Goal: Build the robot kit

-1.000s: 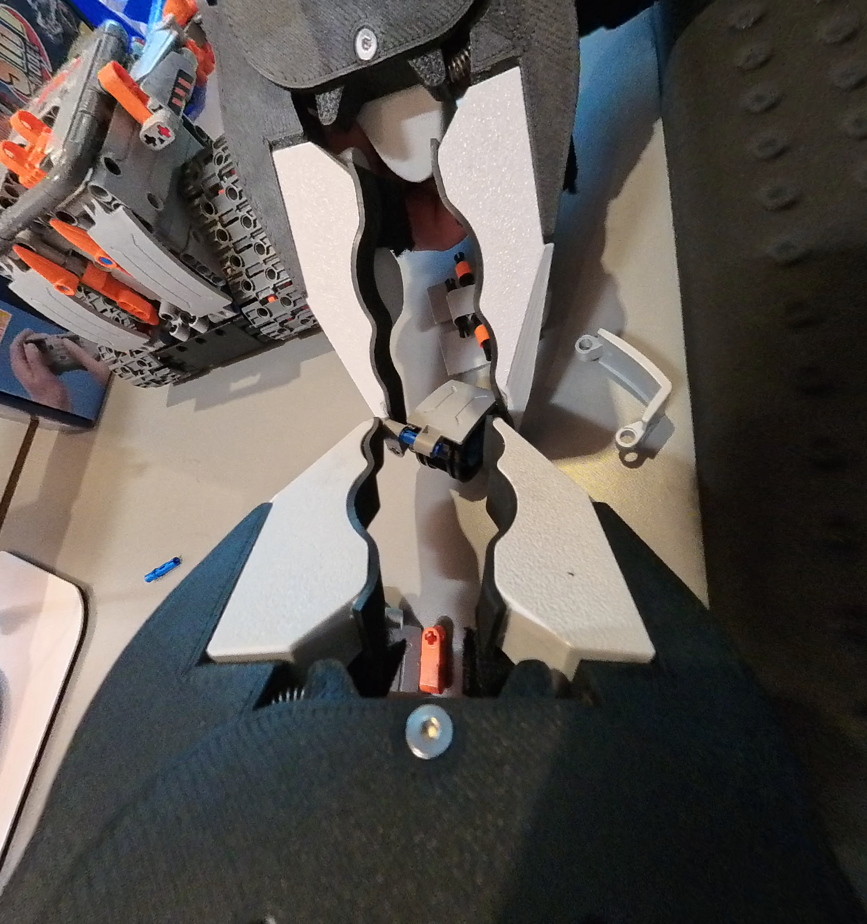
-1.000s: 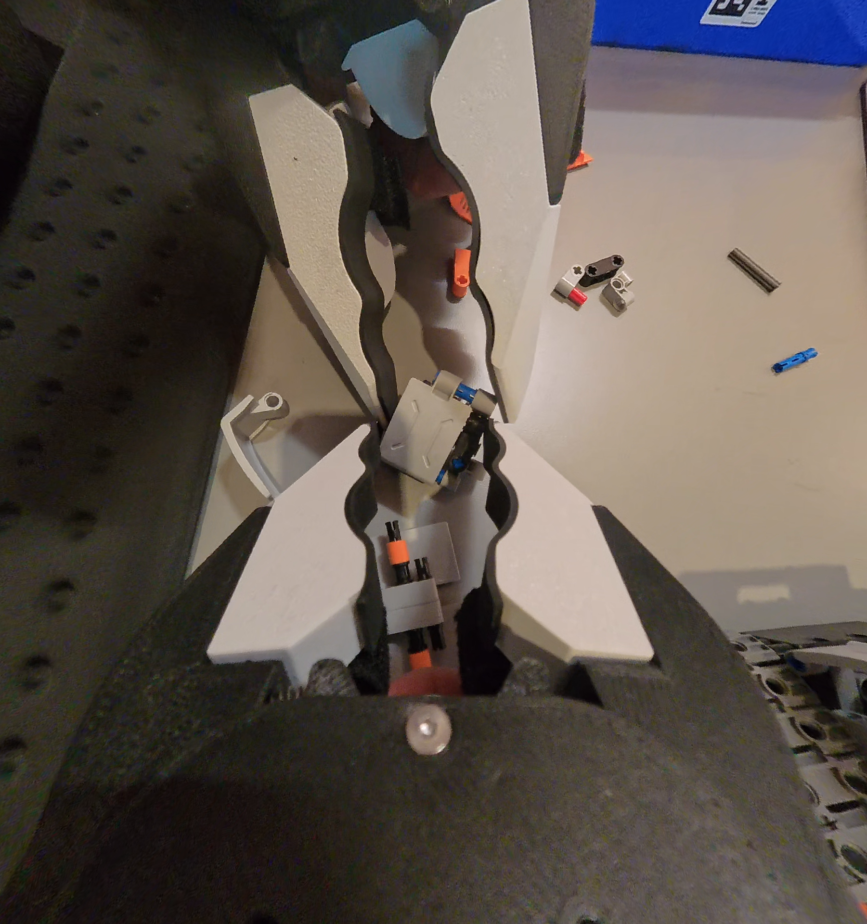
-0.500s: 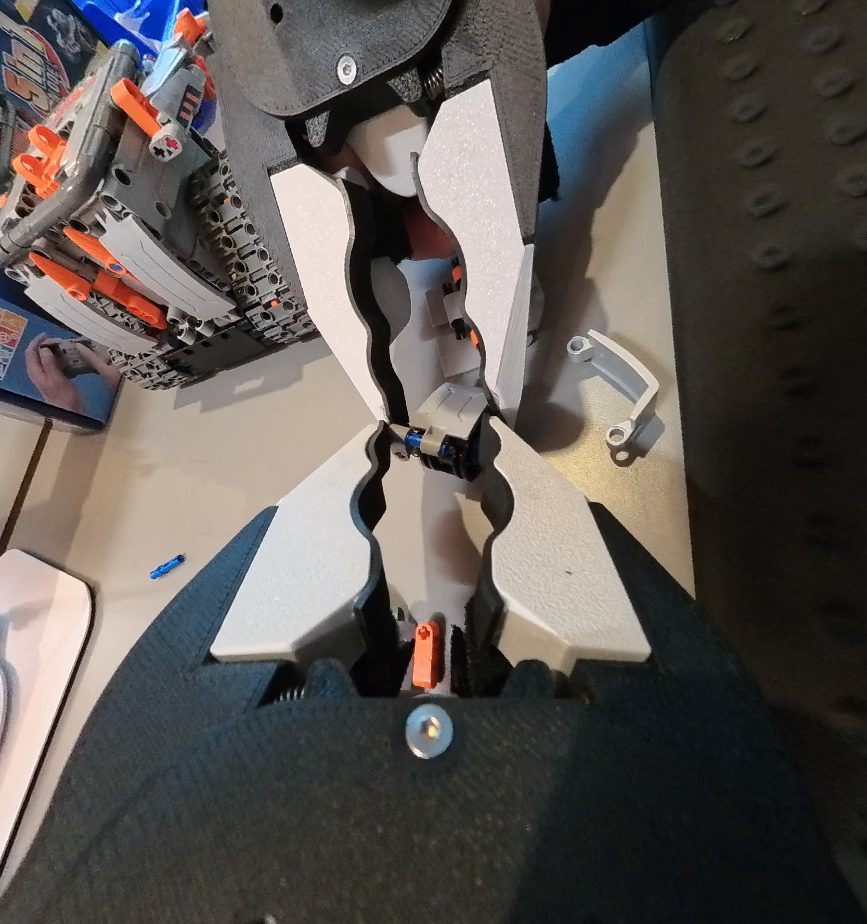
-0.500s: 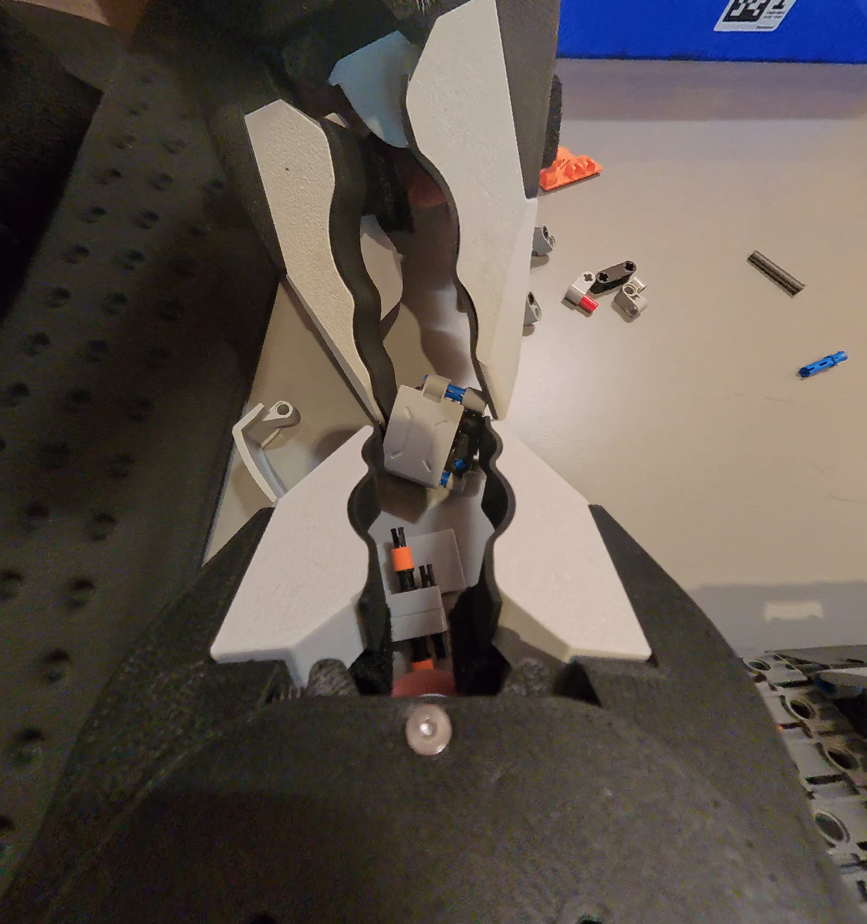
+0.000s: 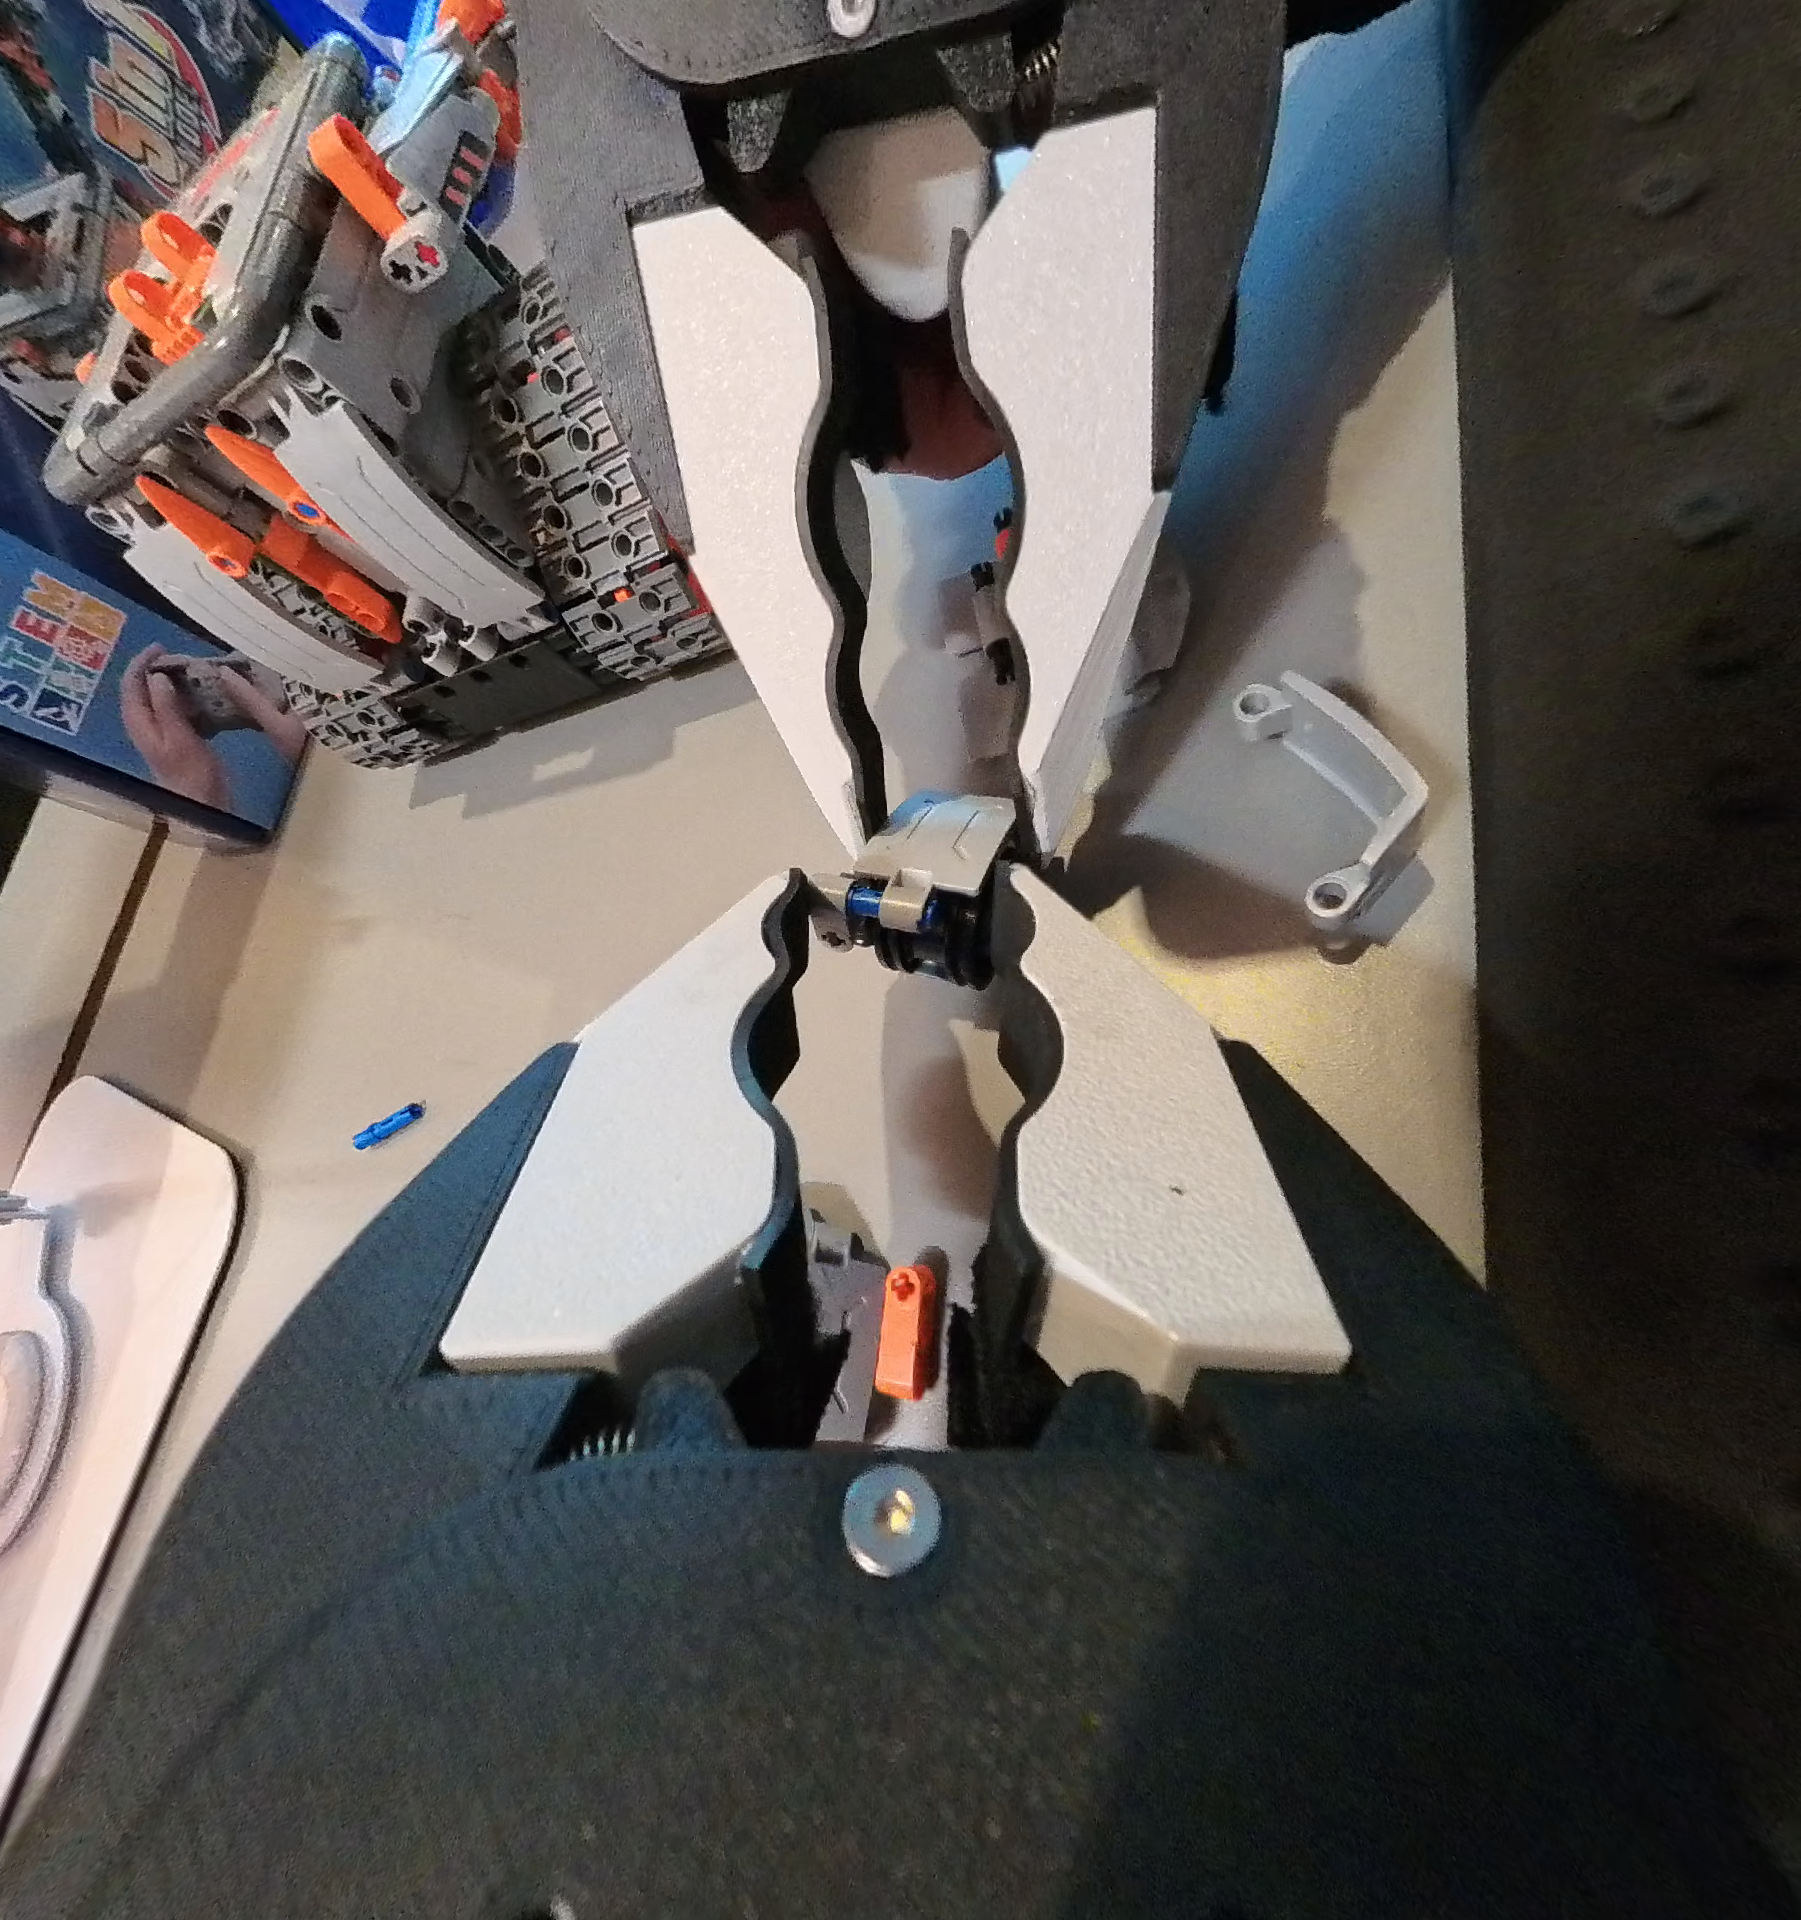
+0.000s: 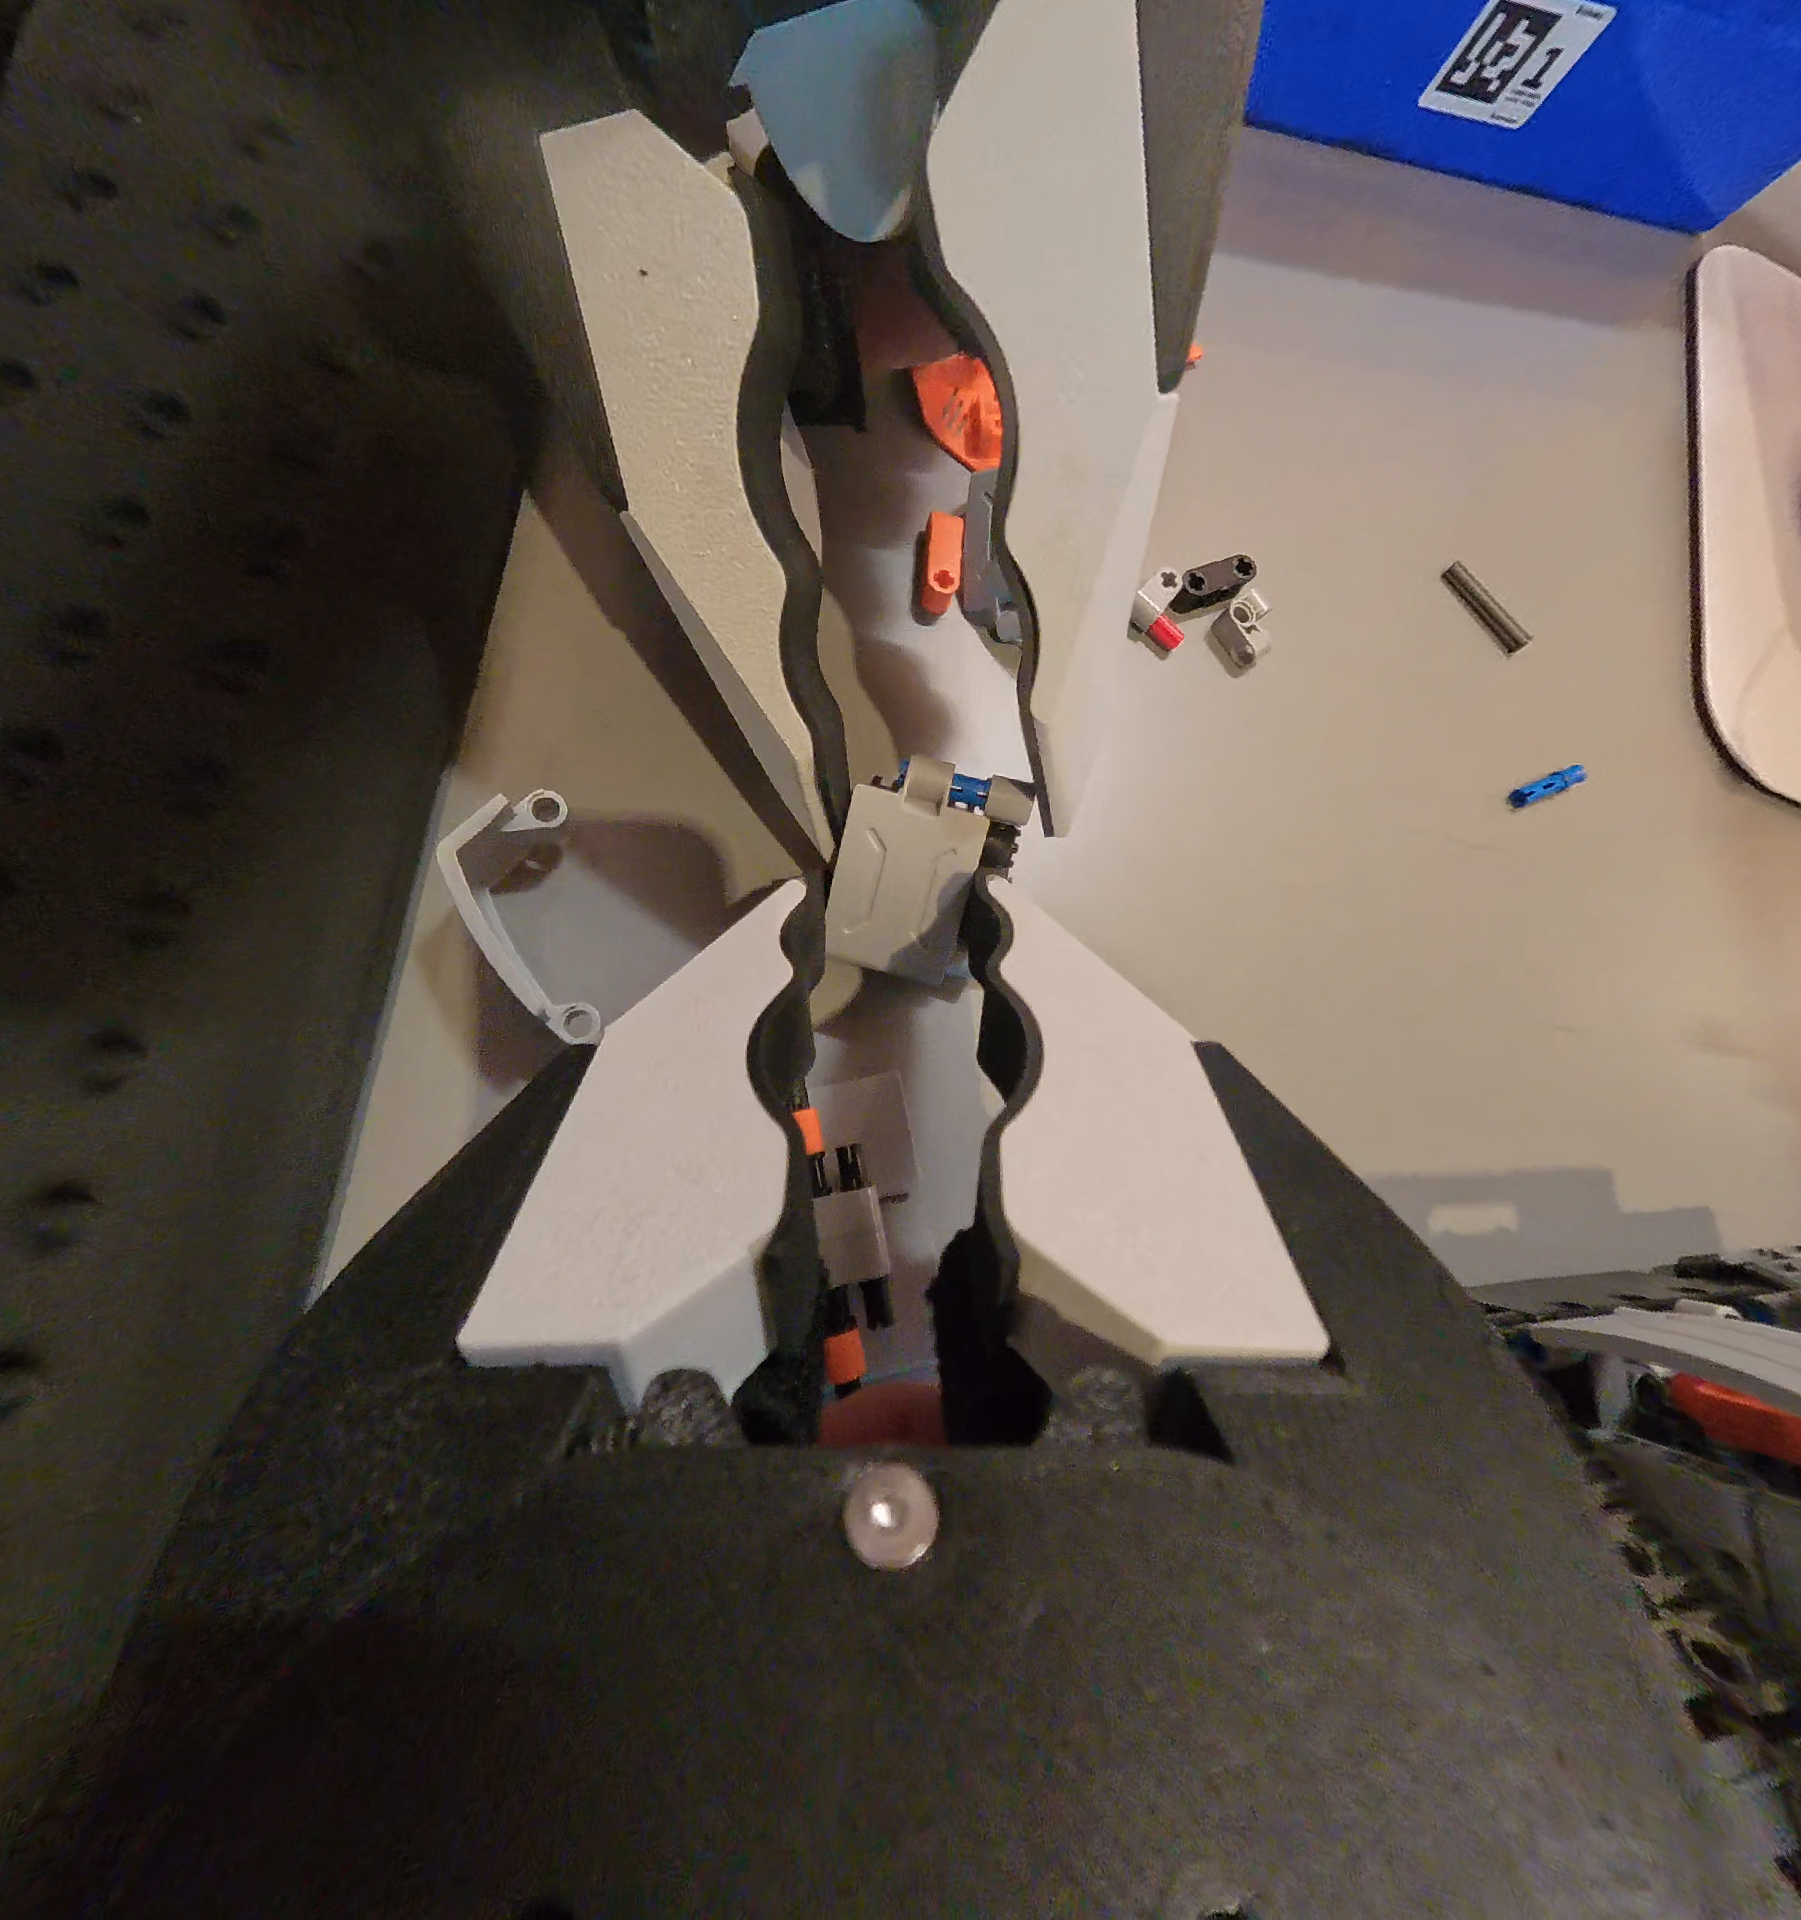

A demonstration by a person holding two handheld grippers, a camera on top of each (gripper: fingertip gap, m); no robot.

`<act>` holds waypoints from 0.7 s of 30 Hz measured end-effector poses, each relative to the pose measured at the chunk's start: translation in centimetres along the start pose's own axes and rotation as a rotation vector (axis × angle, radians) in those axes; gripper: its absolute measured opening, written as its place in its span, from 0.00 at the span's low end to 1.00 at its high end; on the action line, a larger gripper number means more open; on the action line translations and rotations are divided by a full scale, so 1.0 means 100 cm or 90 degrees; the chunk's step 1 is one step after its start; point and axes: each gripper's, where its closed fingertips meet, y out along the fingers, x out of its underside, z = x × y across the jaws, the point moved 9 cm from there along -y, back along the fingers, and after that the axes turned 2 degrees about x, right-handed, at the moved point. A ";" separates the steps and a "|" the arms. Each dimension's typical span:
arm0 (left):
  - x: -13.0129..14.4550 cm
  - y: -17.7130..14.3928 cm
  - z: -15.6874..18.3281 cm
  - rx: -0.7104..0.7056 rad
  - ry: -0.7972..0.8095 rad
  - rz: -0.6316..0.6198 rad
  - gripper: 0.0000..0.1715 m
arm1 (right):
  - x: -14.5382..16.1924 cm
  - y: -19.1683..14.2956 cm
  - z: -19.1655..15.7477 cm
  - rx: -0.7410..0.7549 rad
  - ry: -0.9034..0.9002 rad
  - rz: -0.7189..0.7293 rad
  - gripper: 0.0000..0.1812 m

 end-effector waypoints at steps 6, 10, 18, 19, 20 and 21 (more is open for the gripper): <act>0.002 -0.001 -0.001 0.006 -0.011 0.006 0.18 | 0.002 0.001 0.003 -0.022 0.033 0.019 0.13; 0.004 -0.002 -0.002 0.016 -0.017 0.017 0.18 | 0.004 0.001 0.005 -0.039 0.061 0.030 0.12; 0.003 -0.002 0.001 0.002 -0.023 0.020 0.17 | 0.004 0.002 0.007 -0.056 0.104 0.024 0.12; 0.003 -0.002 0.001 -0.003 -0.024 0.019 0.17 | 0.004 0.002 0.007 -0.058 0.109 0.025 0.12; 0.003 -0.002 0.002 -0.007 -0.030 0.018 0.17 | 0.004 0.002 0.007 -0.059 0.111 0.024 0.12; 0.002 -0.002 0.003 -0.011 -0.032 0.018 0.17 | 0.004 0.002 0.008 -0.061 0.115 0.024 0.12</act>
